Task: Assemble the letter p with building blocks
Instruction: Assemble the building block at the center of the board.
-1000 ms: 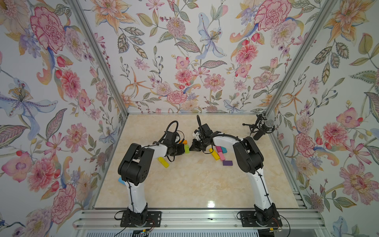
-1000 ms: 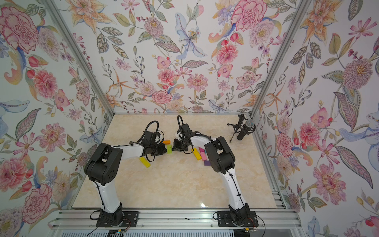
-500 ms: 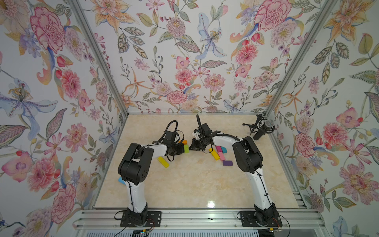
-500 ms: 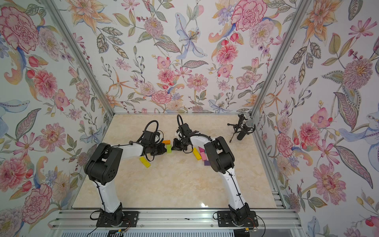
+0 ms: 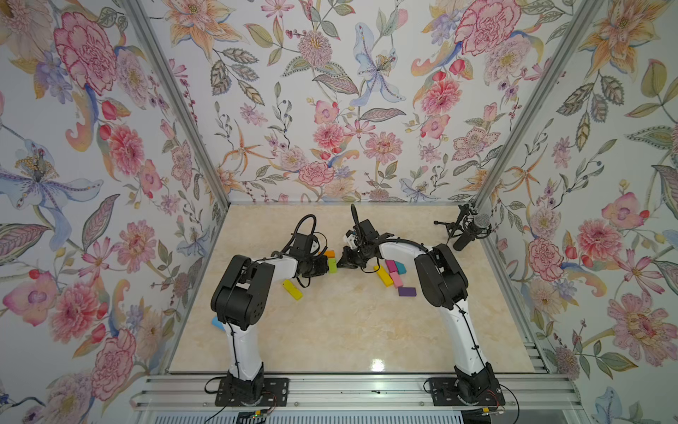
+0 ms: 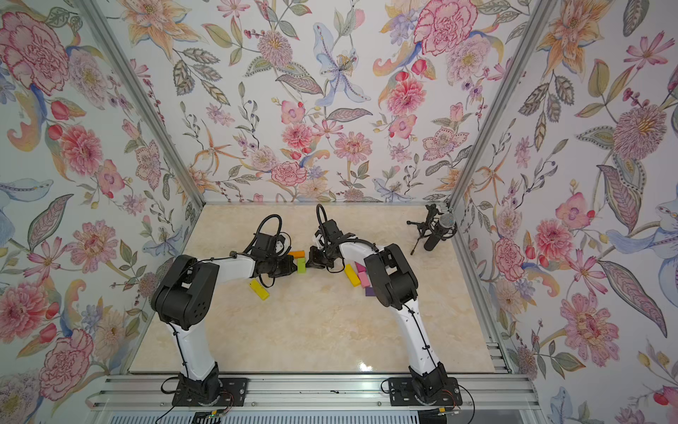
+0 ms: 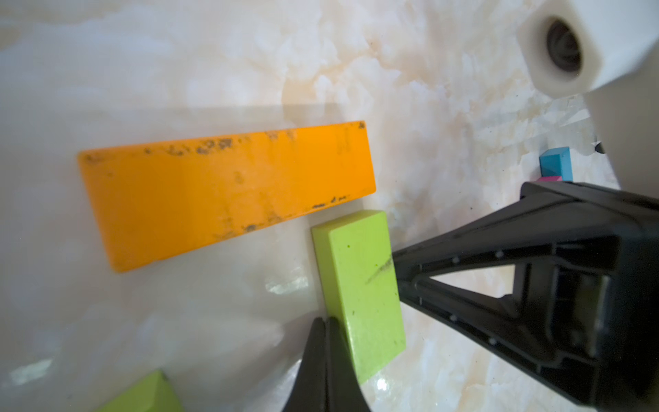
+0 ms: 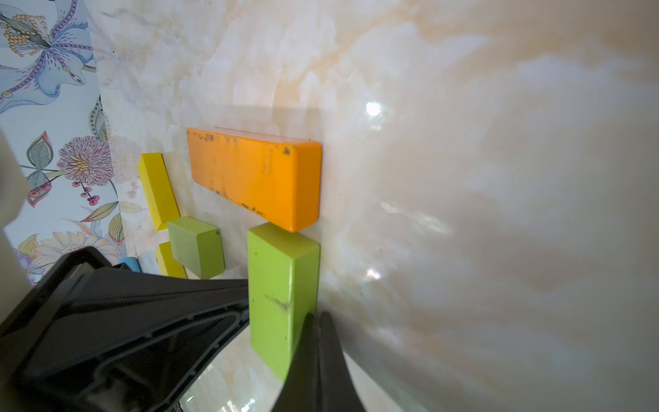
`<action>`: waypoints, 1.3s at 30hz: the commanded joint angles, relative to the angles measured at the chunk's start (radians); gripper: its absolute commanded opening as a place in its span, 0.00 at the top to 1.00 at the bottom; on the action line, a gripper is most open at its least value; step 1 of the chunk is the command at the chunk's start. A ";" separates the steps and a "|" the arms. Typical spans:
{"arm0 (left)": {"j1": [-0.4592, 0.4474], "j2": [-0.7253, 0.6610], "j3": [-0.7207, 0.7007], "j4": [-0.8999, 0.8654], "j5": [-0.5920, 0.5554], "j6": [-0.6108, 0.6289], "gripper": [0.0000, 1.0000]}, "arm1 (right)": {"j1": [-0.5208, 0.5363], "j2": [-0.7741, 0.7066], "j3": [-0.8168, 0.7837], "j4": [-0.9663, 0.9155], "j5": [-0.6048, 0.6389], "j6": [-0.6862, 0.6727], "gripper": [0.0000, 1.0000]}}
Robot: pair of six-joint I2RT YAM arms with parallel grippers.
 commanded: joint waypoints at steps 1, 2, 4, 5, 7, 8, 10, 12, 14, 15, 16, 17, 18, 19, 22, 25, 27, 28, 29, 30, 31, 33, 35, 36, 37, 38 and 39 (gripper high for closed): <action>0.005 0.038 0.013 -0.037 0.001 0.018 1.00 | 0.004 0.050 0.007 -0.038 0.018 0.011 1.00; 0.006 0.038 0.017 -0.040 0.003 0.020 1.00 | 0.004 0.051 0.009 -0.040 0.018 0.012 1.00; 0.006 0.040 0.023 -0.044 0.001 0.020 1.00 | 0.002 0.053 0.012 -0.042 0.015 0.012 1.00; 0.006 0.039 0.025 -0.045 0.002 0.021 1.00 | 0.002 0.053 0.012 -0.042 0.015 0.012 1.00; 0.006 0.039 0.026 -0.046 0.004 0.020 1.00 | 0.002 0.051 0.011 -0.043 0.015 0.010 1.00; 0.005 0.039 0.026 -0.048 0.003 0.020 1.00 | 0.001 0.051 0.009 -0.043 0.015 0.010 1.00; 0.006 0.039 0.026 -0.048 0.002 0.020 1.00 | -0.001 0.050 0.009 -0.044 0.015 0.010 1.00; 0.005 0.038 0.028 -0.052 -0.004 0.020 1.00 | -0.001 0.050 0.011 -0.047 0.015 0.009 1.00; 0.006 0.034 0.029 -0.058 -0.008 0.020 1.00 | -0.002 0.045 0.007 -0.049 0.017 0.010 1.00; 0.006 0.031 0.029 -0.063 -0.015 0.021 0.99 | -0.002 0.042 0.002 -0.049 0.018 0.008 1.00; 0.006 0.026 0.027 -0.070 -0.025 0.022 0.98 | -0.002 0.037 -0.002 -0.047 0.022 0.007 1.00; 0.006 0.016 0.025 -0.078 -0.039 0.023 0.95 | -0.002 0.032 -0.008 -0.048 0.026 0.008 1.00; 0.007 0.005 0.023 -0.086 -0.054 0.024 0.91 | -0.002 0.026 -0.014 -0.047 0.030 0.007 1.00; 0.007 -0.003 0.020 -0.093 -0.068 0.027 0.90 | -0.004 0.021 -0.019 -0.048 0.037 0.006 1.00; 0.010 -0.037 0.020 -0.127 -0.121 0.038 0.74 | -0.006 0.006 -0.030 -0.048 0.054 0.006 0.97; 0.013 -0.082 0.010 -0.145 -0.162 0.044 0.61 | -0.009 -0.013 -0.044 -0.048 0.081 0.006 0.96; 0.018 -0.107 0.003 -0.150 -0.163 0.049 0.60 | -0.009 -0.024 -0.052 -0.048 0.089 0.005 0.96; 0.021 -0.115 0.004 -0.162 -0.164 0.054 0.59 | -0.010 -0.029 -0.055 -0.048 0.092 0.004 0.96; 0.024 -0.130 0.003 -0.172 -0.174 0.061 0.59 | -0.009 -0.036 -0.059 -0.048 0.097 0.005 0.96; 0.025 -0.153 -0.002 -0.184 -0.195 0.067 0.59 | -0.009 -0.044 -0.066 -0.046 0.106 0.003 0.96; 0.029 -0.173 -0.004 -0.200 -0.216 0.073 0.59 | -0.009 -0.054 -0.076 -0.048 0.115 0.001 0.96; 0.051 -0.227 -0.018 -0.212 -0.235 0.080 0.59 | -0.010 -0.085 -0.101 -0.048 0.147 -0.004 0.96; 0.080 -0.287 -0.041 -0.209 -0.261 0.081 0.58 | -0.008 -0.119 -0.123 -0.048 0.178 -0.013 0.96; 0.100 -0.316 -0.055 -0.201 -0.266 0.081 0.58 | -0.004 -0.138 -0.132 -0.048 0.193 -0.021 0.95; 0.120 -0.342 -0.066 -0.194 -0.264 0.085 0.57 | 0.000 -0.156 -0.137 -0.048 0.203 -0.029 0.93; 0.144 -0.361 -0.073 -0.195 -0.266 0.091 0.56 | 0.005 -0.173 -0.141 -0.049 0.213 -0.035 0.90; 0.171 -0.366 -0.075 -0.203 -0.268 0.102 0.53 | 0.012 -0.190 -0.143 -0.050 0.217 -0.039 0.83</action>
